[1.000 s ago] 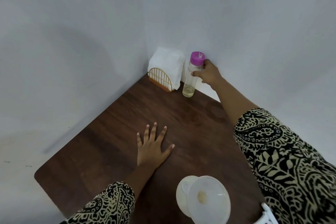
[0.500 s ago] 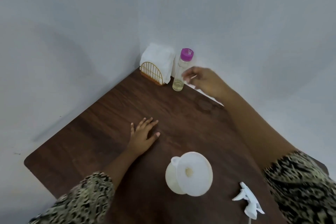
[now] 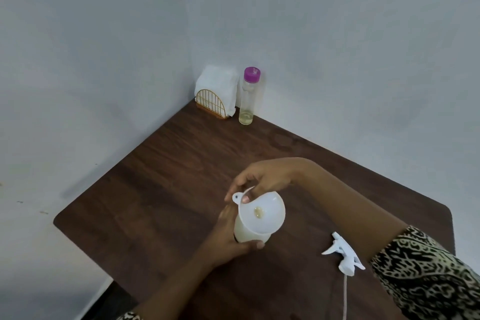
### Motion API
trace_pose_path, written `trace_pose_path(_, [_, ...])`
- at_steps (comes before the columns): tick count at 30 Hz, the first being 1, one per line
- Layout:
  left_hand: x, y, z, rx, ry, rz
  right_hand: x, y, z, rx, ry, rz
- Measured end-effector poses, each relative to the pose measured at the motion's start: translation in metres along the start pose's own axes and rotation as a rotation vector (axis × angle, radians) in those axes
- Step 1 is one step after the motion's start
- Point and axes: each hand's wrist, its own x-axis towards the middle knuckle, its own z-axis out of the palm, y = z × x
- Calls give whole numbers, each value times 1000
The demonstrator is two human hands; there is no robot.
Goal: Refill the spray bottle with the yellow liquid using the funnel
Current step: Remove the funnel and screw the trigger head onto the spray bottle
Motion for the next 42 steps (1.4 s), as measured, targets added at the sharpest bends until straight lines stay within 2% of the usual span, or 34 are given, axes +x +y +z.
trace_pose_path(4, [4, 2, 11, 69, 53, -10, -14, 1, 5, 61, 143, 35])
trace_pose_path(10, [1, 3, 16, 119, 58, -37, -43, 18, 23, 353, 461, 161])
trace_pose_path(16, [1, -4, 24, 76, 70, -87, -57, 26, 68, 600, 763, 212])
trace_pose_path(24, [4, -7, 27, 98, 43, -75, -63, 15, 106, 981, 1011, 199])
trace_pose_path(29, [4, -9, 28, 107, 54, -56, -64, 10, 118, 1038, 1096, 212])
trace_pose_path(42, [5, -15, 29, 139, 63, -69, -64, 2, 117, 1117, 1106, 230])
